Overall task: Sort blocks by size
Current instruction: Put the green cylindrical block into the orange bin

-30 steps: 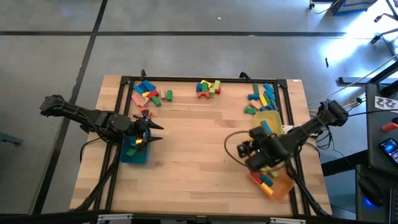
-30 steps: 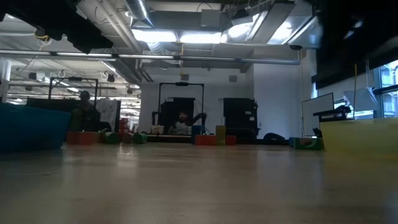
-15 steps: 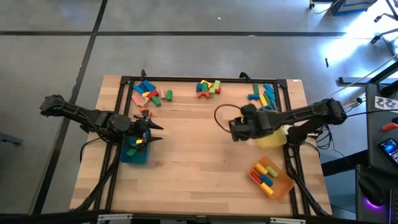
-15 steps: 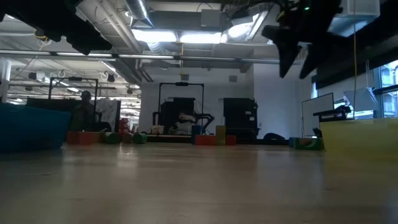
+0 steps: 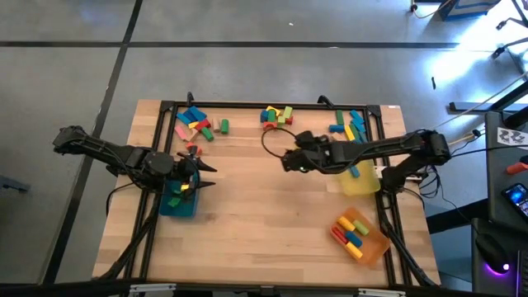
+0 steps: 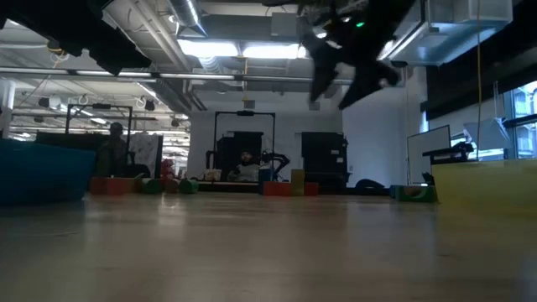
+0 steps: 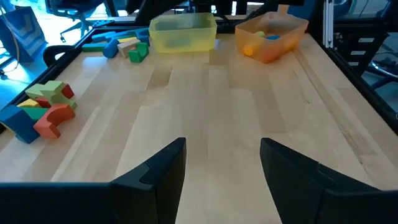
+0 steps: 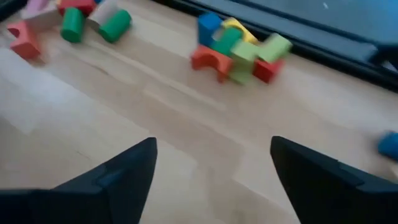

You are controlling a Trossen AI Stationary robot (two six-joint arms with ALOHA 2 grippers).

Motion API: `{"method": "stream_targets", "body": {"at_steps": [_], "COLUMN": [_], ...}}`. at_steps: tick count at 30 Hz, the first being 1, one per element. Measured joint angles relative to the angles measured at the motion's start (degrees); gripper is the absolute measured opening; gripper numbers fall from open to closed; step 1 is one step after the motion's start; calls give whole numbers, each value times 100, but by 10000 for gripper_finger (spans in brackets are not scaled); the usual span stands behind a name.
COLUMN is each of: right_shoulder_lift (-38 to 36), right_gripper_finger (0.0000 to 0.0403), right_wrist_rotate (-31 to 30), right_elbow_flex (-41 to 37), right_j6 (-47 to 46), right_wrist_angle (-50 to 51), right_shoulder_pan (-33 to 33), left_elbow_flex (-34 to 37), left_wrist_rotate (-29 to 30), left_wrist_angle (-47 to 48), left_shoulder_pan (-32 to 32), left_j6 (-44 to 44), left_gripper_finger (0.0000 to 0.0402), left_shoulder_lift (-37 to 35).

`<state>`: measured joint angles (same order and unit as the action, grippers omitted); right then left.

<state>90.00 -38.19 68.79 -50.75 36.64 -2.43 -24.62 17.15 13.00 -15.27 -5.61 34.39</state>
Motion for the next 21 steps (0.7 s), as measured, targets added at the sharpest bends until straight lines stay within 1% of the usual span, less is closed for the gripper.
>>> {"method": "stream_targets", "body": {"at_steps": [4, 7, 10, 12, 16, 18, 21], "right_shoulder_lift": [403, 744, 1030, 1175, 1275, 1276, 1280], "right_gripper_finger": [343, 346, 346, 346, 347, 347, 347], "right_wrist_rotate": [-91, -134, -155, -172, -79, 37, 225], "right_elbow_flex": [2, 0, 0, 0, 0, 0, 0], "right_j6": [968, 1774, 2581, 3135, 4305, 4832, 5617], "right_wrist_angle": [-1087, -1925, -2810, -3415, -4534, -5039, -5809], "right_shoulder_pan": [126, 232, 348, 446, 594, 640, 670], "left_elbow_flex": [0, 0, 0, 0, 0, 0, 0], "left_wrist_rotate": [1, 111, 457, 811, 1537, 1719, 1870], "left_wrist_angle": [10, 7, 6, -42, -477, -738, -966], "left_shoulder_pan": [0, -1, 0, 4, 37, 117, 302], "left_j6": [0, -1, -15, 57, 512, 645, 606], "left_gripper_finger": [191, 191, 191, 191, 191, 191, 191], "left_shoulder_lift": [65, 182, 337, 464, 732, 826, 954]}}
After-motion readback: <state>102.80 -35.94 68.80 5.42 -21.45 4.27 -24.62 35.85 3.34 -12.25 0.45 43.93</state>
